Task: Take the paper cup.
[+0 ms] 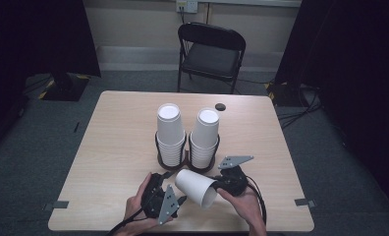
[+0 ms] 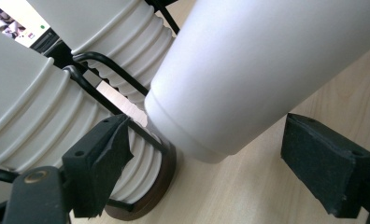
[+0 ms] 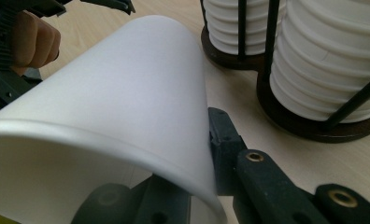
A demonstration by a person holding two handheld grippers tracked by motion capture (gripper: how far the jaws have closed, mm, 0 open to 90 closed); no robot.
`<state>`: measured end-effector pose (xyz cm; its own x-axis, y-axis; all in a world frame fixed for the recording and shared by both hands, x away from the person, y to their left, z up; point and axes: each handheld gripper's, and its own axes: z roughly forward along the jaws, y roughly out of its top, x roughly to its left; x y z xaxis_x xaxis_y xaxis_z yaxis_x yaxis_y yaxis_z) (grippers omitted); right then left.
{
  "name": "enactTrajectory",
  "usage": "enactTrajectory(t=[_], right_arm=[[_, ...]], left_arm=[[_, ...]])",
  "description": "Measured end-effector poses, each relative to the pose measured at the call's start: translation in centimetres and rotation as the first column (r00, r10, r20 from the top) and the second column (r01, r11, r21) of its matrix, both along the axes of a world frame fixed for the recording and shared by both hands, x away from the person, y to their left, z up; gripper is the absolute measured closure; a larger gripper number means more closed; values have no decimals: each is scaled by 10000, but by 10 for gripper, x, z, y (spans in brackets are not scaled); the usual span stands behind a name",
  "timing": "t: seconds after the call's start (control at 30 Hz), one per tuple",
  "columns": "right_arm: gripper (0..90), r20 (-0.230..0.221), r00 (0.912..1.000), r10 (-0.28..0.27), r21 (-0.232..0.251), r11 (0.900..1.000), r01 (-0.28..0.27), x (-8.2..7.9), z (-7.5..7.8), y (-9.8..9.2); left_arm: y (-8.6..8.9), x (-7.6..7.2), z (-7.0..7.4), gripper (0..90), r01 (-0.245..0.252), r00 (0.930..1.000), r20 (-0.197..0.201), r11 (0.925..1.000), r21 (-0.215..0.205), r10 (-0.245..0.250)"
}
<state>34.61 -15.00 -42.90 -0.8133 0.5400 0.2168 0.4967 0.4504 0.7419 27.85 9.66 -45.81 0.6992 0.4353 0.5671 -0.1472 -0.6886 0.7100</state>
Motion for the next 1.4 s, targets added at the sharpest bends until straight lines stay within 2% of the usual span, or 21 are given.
enactTrajectory(t=[0.13, 0.23, 0.37, 0.43, 0.47, 0.5, 0.53, 0.73, 0.93, 1.03, 1.1, 1.27, 1.4], right_arm=[[859, -136, 9997, 198, -214, 9996, -201, 2, 1, 3], [859, -249, 9993, 277, -317, 9991, -285, 3, 1, 6], [859, -558, 9983, 175, -549, 9983, -206, 6, 1, 11], [860, -618, 9980, 155, -595, 9980, -192, 7, 2, 12], [860, -739, 9972, 122, -669, 9976, -172, 8, 2, 13], [859, -785, 9968, 124, -687, 9975, -178, 9, 3, 14], [860, -823, 9965, 153, -751, 9969, -215, 10, 3, 16], [860, -971, 9947, 340, -918, 9949, -429, 12, 5, 24], [859, -1038, 9937, 414, -843, 9952, -503, 13, 5, 31], [859, -1046, 9935, 442, -798, 9954, -527, 13, 5, 32], [859, -1070, 9931, 482, -807, 9951, -570, 14, 4, 34], [859, -1075, 9927, 544, -795, 9948, -631, 14, 3, 38], [867, -1076, 9926, 564, -645, 9959, -636, 14, 3, 39]], left_arm=[[-7, -2, -3, 157, 62, 9999, 135, 9987, 500, -69], [-10, -4, -4, 155, 112, 9995, 294, 9973, 724, -133], [-15, -3, -5, 148, 103, 9984, 541, 9935, 1130, -165], [-17, -3, -6, 148, 22, 9987, 498, 9935, 1137, -79], [-19, -4, -7, 141, 40, 9987, 510, 9949, 1010, -92], [-19, -4, -6, 132, 21, 9978, 659, 9934, 1146, -97], [-21, -4, -6, 123, 91, 9982, 580, 9933, 1154, -159], [-24, -4, -7, 86, 133, 9970, 741, 9938, 1102, -216], [-27, -3, -7, 76, -52, 9963, 863, 9926, 1214, -53], [-29, -3, -8, 70, -68, 9963, 856, 9939, 1102, -27], [-31, -3, -7, 70, -29, 9954, 953, 9914, 1305, -96], [-35, -5, -7, 68, 1, 9950, 992, 9930, 1178, -118], [-40, -8, -4, 92, 272, 9933, 1090, 9938, 1075, -390]])
